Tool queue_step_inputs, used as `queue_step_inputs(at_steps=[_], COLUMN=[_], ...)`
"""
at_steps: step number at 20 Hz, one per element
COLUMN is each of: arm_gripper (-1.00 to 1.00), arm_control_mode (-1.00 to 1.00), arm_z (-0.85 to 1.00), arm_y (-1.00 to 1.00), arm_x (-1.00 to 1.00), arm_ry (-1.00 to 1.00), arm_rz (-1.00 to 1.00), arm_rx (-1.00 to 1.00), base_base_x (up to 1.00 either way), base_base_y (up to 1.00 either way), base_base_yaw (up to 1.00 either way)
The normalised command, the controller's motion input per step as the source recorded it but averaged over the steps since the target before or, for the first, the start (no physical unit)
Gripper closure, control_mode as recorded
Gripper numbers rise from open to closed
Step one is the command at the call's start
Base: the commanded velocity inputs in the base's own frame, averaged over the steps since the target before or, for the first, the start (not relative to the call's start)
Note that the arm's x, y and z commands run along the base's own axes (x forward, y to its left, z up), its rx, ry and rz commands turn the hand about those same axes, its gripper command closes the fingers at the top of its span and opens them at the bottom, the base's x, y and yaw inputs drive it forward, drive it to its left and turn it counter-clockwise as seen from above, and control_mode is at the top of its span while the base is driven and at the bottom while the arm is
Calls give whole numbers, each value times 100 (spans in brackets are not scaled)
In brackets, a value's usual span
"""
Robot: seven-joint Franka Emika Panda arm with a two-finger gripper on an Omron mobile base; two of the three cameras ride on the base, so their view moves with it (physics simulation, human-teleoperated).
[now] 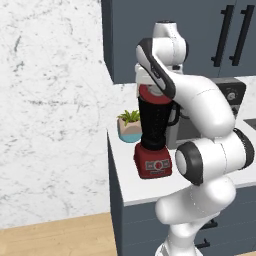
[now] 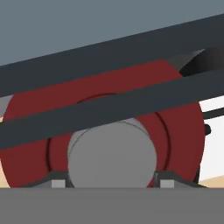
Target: Close the lid blender by securely placing the lid on top.
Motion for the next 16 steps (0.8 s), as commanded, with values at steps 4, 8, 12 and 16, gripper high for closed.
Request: queue_step_inputs(at_steps=[4,8,12,16], arm_gripper=[100,100,100,100], arm_control_mode=[-100,-100,-100,-100], arm_z=[0,0,0,0], arm_y=[0,0,0,0], arm_x=[0,3,4,2], arm_ry=[1,0,-1,-16], arm_rz=[0,0,0,0], arm_rx=[0,0,0,0], base_base_x=[0,0,0,0], base_base_y=[0,0,0,0], base_base_yaw=[0,0,0,0])
